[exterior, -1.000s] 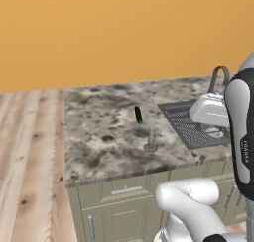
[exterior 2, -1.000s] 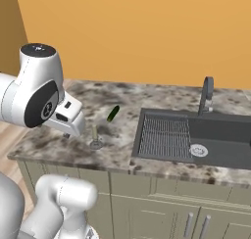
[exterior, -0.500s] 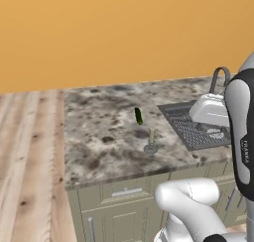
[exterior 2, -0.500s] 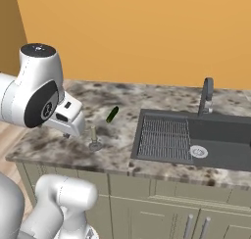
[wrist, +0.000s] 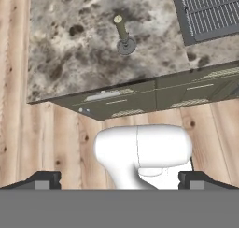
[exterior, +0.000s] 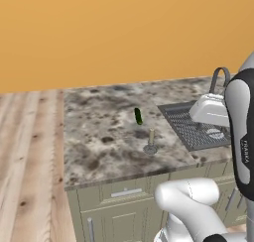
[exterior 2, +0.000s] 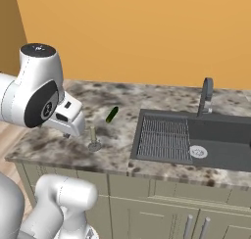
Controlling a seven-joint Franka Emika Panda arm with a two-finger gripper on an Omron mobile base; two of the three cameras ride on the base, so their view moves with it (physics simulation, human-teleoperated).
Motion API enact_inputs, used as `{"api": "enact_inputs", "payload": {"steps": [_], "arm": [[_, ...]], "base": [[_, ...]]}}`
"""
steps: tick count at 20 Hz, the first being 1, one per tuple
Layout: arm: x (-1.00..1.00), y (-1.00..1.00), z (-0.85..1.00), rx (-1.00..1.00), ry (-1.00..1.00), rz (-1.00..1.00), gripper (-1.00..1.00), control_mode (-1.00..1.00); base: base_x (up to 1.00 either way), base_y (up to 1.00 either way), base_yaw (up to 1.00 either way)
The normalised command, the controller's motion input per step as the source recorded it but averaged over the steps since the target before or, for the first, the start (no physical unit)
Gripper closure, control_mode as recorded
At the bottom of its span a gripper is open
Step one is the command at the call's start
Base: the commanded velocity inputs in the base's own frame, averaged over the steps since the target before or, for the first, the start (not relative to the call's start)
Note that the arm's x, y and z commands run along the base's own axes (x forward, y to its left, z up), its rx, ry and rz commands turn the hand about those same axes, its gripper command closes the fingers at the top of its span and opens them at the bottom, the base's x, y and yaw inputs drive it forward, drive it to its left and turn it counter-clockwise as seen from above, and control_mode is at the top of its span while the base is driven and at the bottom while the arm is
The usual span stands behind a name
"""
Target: Pick the candle and candle from the dining table and place them in the open cabinet. Close the cabinet after placing the objects.
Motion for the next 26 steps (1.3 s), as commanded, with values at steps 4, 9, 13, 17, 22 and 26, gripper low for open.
{"api": "enact_inputs", "payload": {"steps": [4, 9, 13, 17, 22, 26], "arm": [[0.0, 0.0, 0.0, 0.0, 0.0, 0.0, -1.0, 1.0], [0.0, 0.0, 0.0, 0.0, 0.0, 0.0, -1.0, 1.0], [0.24, -0.08, -0.25, 0.0, 0.0, 0.0, -1.0, -1.0], [0.34, -0.03, -0.38, 0.0, -0.07, 0.06, -1.0, -1.0], [0.17, 0.0, -0.29, -0.03, -0.18, 0.07, -1.0, -1.0], [0.0, 0.06, -0.01, -0.07, -0.23, 0.0, -1.0, -1.0]], "base": [[0.19, -0.14, 0.0], [0.21, -0.15, 0.0], [0.06, -0.03, 0.0], [0.0, 0.0, 0.0], [0.0, 0.0, 0.0], [0.0, 0.0, 0.0]]}}
